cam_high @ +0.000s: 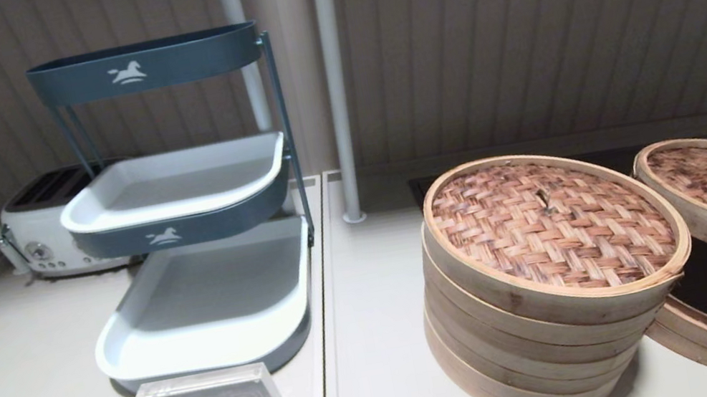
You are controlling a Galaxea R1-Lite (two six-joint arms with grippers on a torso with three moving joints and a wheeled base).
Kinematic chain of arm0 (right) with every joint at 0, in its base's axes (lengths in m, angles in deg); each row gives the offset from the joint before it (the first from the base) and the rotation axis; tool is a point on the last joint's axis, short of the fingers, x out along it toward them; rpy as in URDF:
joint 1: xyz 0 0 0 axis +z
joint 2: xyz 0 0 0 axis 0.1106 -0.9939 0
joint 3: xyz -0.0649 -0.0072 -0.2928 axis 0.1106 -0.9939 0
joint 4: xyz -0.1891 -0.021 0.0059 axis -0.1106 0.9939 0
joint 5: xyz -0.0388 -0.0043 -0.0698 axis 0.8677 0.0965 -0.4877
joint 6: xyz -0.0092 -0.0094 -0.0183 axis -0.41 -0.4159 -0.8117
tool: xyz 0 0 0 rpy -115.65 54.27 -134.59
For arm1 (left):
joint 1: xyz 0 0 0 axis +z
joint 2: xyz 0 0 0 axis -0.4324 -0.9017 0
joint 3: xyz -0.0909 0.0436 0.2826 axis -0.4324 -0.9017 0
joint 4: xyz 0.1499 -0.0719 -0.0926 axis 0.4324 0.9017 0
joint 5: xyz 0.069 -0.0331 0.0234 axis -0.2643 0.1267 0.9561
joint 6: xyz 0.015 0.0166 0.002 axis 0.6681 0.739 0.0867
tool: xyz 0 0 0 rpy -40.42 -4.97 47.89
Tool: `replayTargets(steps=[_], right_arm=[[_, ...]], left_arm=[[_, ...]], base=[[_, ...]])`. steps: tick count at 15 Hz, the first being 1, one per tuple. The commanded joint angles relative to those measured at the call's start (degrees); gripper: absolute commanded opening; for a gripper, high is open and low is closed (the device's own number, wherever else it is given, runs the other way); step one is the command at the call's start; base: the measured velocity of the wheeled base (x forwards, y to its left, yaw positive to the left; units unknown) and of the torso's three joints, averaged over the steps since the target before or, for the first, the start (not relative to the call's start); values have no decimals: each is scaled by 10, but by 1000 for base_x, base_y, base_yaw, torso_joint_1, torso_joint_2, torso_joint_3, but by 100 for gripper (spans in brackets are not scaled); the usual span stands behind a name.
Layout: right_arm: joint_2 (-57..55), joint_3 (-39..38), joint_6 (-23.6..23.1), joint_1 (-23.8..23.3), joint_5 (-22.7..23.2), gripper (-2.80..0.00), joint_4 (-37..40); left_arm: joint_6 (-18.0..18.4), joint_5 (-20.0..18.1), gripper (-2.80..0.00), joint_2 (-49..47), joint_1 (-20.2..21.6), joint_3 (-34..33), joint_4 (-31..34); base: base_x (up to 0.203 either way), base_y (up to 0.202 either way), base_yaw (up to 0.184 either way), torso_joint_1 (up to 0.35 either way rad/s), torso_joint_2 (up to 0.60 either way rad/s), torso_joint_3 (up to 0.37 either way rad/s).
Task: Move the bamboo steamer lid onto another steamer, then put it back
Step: Put the steamer
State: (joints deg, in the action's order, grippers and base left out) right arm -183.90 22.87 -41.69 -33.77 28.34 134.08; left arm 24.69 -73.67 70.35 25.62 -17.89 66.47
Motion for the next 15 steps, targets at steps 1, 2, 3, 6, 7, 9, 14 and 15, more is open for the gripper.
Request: replayTargets(steps=[1, 2, 3, 6, 7, 9, 14, 15], right_arm=[[3, 21, -1, 0, 1, -280, 15], [4, 35, -1, 1, 1, -280, 24], [3, 50, -1, 1, 1, -280, 33], [3, 88, -2, 2, 1, -280, 65], [2, 95, -3, 3, 1, -280, 73], [4, 98, -4, 4, 0, -280, 72], [12, 102, -4, 11, 0, -280, 68], [13, 102, -4, 14, -1, -280, 67]], left_arm=[[0, 0, -280, 0, 0, -16, 0], [0, 0, -280, 0, 0, -16, 0], [0, 0, -280, 0, 0, -16, 0], [0, 0, -280, 0, 0, -16, 0], [0, 0, -280, 0, 0, -16, 0], [0, 0, -280, 0, 0, -16, 0], [0, 0, -280, 0, 0, -16, 0], [0, 0, -280, 0, 0, -16, 0]], base=[[0, 0, 0, 0, 0, 0], [0, 0, 0, 0, 0, 0], [0, 0, 0, 0, 0, 0], [0, 0, 0, 0, 0, 0], [0, 0, 0, 0, 0, 0], [0, 0, 0, 0, 0, 0], [0, 0, 0, 0, 0, 0], [0, 0, 0, 0, 0, 0]])
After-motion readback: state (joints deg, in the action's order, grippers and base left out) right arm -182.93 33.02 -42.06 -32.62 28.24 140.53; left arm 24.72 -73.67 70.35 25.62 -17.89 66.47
